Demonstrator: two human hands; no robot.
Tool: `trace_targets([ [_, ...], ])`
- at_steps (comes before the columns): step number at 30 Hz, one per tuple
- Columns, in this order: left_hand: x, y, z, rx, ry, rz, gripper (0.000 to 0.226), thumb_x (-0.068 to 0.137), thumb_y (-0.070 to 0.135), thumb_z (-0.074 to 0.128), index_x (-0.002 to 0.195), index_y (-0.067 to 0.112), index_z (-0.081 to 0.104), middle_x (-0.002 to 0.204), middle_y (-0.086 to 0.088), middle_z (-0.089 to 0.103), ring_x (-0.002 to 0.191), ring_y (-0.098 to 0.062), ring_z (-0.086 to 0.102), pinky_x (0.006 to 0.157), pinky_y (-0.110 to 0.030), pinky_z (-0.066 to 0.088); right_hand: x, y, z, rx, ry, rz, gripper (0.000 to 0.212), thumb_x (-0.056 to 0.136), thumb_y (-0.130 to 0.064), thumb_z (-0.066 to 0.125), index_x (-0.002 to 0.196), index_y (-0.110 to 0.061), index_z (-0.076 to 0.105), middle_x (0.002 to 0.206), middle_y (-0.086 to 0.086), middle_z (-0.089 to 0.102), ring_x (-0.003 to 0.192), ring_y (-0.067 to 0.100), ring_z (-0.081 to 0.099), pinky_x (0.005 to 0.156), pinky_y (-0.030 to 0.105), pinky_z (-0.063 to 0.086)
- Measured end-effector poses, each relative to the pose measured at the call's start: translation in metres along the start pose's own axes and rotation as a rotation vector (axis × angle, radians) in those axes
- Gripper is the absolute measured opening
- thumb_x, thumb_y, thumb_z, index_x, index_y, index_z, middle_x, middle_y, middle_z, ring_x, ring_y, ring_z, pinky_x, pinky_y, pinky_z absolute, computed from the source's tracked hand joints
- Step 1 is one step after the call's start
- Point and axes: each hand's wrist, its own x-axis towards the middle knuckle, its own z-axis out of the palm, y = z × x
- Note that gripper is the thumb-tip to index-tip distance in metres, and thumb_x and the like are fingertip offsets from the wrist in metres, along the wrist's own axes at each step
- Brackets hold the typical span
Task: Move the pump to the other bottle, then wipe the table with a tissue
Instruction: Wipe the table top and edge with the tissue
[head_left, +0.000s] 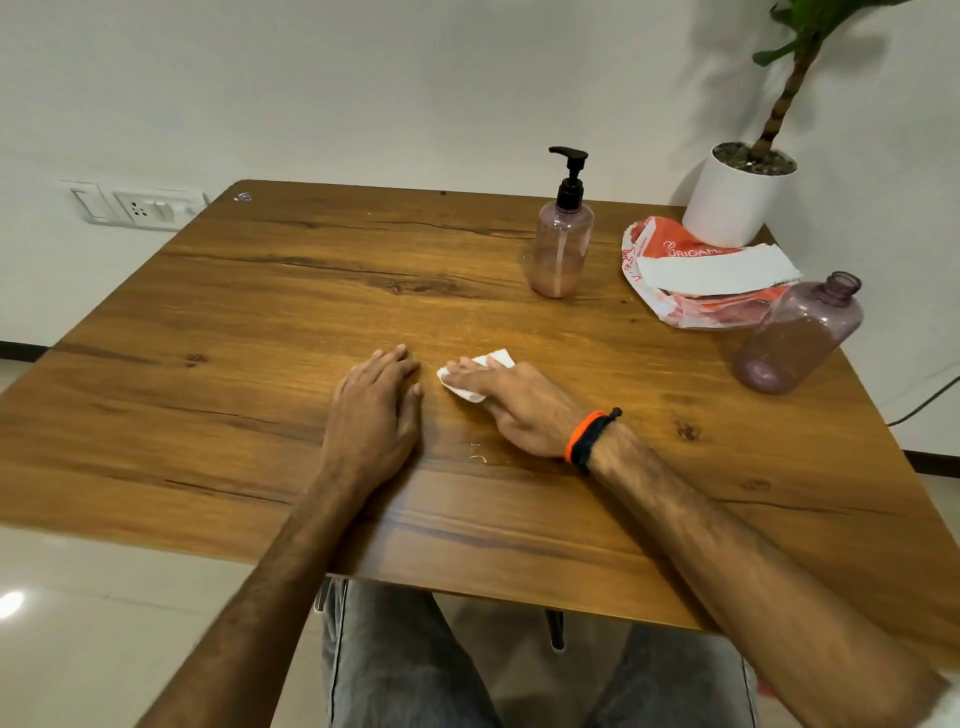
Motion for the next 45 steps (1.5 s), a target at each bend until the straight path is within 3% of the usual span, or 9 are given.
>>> trace_targets([
  [4,-0.001,0.001,-0.001,-0.003,-0.013,-0.002,0.039,0.097,0.022,0.049,0.134,0.012,0.054,0.151,-0.003,0.042,0.143,-0.022,0.032,0.118,-0.042,0.024,-0.035,0.001,-0.006,0.094,-0.081,-0.091,0.051,0.097,0.005,0.038,0.142,-0.019,0.046,0.147,-0.005,0.045,0.137,-0.002,0.034,0.117,0.018,0.021],
  [6,-0.002,0.002,-0.002,-0.007,-0.021,-0.001,0.039,0.097,0.022,0.048,0.135,0.013,0.053,0.151,-0.003,0.042,0.144,-0.021,0.031,0.118,-0.042,0.023,-0.050,0.006,-0.010,0.182,-0.101,-0.112,0.043,0.099,-0.006,0.045,0.136,-0.026,0.054,0.130,-0.017,0.056,0.111,-0.021,0.048,0.094,0.007,0.038],
  [10,-0.003,0.001,-0.002,-0.017,-0.029,0.010,0.039,0.098,0.022,0.047,0.135,0.012,0.053,0.152,-0.004,0.041,0.144,-0.022,0.031,0.118,-0.045,0.023,-0.059,0.016,-0.024,0.476,0.094,0.009,0.033,0.100,-0.021,0.048,0.123,-0.041,0.061,0.117,0.021,0.068,0.100,0.024,0.066,0.084,0.042,0.050],
  [13,-0.007,0.000,-0.002,-0.022,-0.032,0.022,0.039,0.098,0.022,0.046,0.136,0.012,0.052,0.152,-0.004,0.041,0.144,-0.022,0.031,0.119,-0.045,0.022,-0.059,0.016,-0.032,0.332,0.382,0.034,0.044,0.097,-0.005,0.048,0.126,-0.035,0.061,0.114,0.005,0.072,0.099,0.011,0.065,0.082,0.031,0.051],
  [16,-0.014,-0.004,-0.003,-0.030,-0.045,0.045,0.040,0.098,0.022,0.045,0.137,0.013,0.051,0.152,-0.003,0.041,0.145,-0.020,0.029,0.119,-0.044,0.022,-0.059,-0.001,-0.023,0.096,0.422,0.070,0.059,0.085,0.012,0.043,0.133,-0.020,0.056,0.136,0.003,0.058,0.128,0.012,0.052,0.107,0.014,0.032],
  [19,-0.019,-0.006,-0.003,-0.043,-0.050,0.062,0.039,0.099,0.019,0.045,0.136,0.013,0.052,0.151,-0.003,0.042,0.144,-0.020,0.031,0.120,-0.043,0.022,-0.061,-0.011,0.002,-0.010,0.259,0.176,0.064,0.085,0.014,0.037,0.141,-0.016,0.046,0.149,0.005,0.044,0.141,0.014,0.037,0.120,0.025,0.017],
  [37,-0.022,-0.017,-0.013,-0.124,-0.025,0.092,0.038,0.096,0.006,0.045,0.131,0.009,0.058,0.144,-0.003,0.051,0.138,-0.020,0.042,0.116,-0.040,0.032,-0.065,-0.054,0.066,-0.100,0.142,0.176,0.070,0.088,0.007,0.034,0.152,-0.014,0.017,0.162,0.002,0.010,0.150,0.011,0.002,0.119,0.024,-0.010],
  [42,-0.021,-0.017,-0.013,-0.127,-0.026,0.099,0.038,0.095,0.005,0.045,0.130,0.009,0.058,0.143,-0.004,0.052,0.137,-0.021,0.043,0.115,-0.042,0.032,-0.089,-0.079,0.069,0.026,0.025,0.025,0.070,0.089,0.008,0.037,0.152,-0.018,0.021,0.161,0.000,0.016,0.149,0.008,0.008,0.123,0.029,0.003],
  [45,-0.022,-0.017,-0.013,-0.128,-0.035,0.096,0.038,0.096,0.007,0.045,0.132,0.010,0.057,0.144,-0.003,0.051,0.139,-0.020,0.041,0.117,-0.042,0.031,-0.102,-0.089,0.061,0.322,-0.009,-0.004,0.045,0.098,-0.007,0.042,0.140,-0.020,0.047,0.136,0.003,0.058,0.124,0.012,0.052,0.108,0.026,0.038],
])
